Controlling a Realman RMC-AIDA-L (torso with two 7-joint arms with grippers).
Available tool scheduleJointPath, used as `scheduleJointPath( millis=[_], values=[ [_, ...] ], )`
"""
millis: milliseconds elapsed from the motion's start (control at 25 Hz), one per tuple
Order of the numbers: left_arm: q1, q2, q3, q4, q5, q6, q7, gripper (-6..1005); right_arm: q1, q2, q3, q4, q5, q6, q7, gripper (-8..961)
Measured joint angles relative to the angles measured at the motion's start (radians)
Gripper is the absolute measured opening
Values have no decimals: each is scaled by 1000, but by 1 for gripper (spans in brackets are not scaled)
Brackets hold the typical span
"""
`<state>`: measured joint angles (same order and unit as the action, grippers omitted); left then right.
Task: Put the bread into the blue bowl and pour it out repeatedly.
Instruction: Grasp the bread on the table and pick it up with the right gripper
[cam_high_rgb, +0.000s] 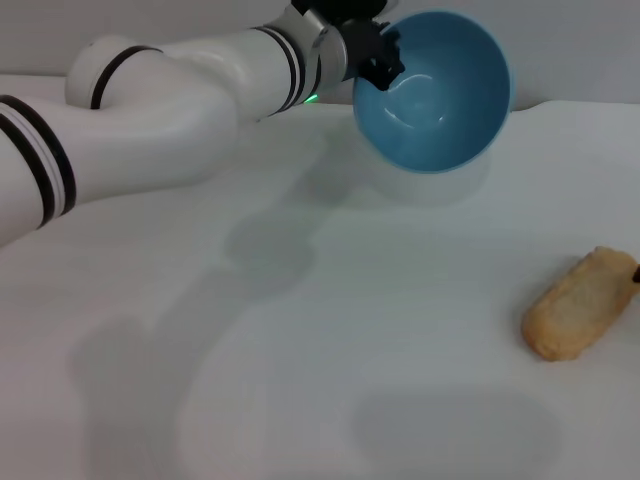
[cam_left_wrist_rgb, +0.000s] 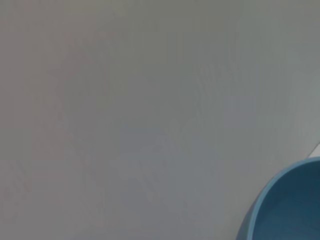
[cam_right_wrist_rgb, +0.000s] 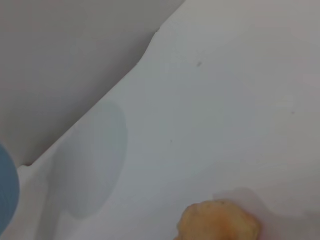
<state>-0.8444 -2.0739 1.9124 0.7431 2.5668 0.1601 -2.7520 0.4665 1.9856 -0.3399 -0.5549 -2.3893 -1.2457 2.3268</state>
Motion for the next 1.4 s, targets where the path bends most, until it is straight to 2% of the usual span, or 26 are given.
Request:
scheduleJointPath(
  millis=[360, 800, 1040, 1160, 1320, 1400],
  values=[
    [4, 2, 5, -4, -17, 1, 0, -1, 37, 0, -15, 87, -12, 111, 1, 586],
    [7, -1, 9, -16, -19, -3, 0, -2, 69, 25, -62, 98, -6, 200, -24, 581],
    [7, -1, 13, -16, -20, -4, 1, -2, 69, 47, -60, 81, 57, 190, -151, 356],
    [7, -2, 15, -16, -22, -2, 1, -2, 54, 49, -63, 75, 156, 154, -235, 300],
    [7, -2, 16, -16, -29, -1, 1, -2, 52, 46, -63, 62, 164, 132, -248, 270],
    [6, -1, 16, -16, -30, 7, 0, -2, 47, 48, -57, 6, 168, 81, -254, 262]
  ],
)
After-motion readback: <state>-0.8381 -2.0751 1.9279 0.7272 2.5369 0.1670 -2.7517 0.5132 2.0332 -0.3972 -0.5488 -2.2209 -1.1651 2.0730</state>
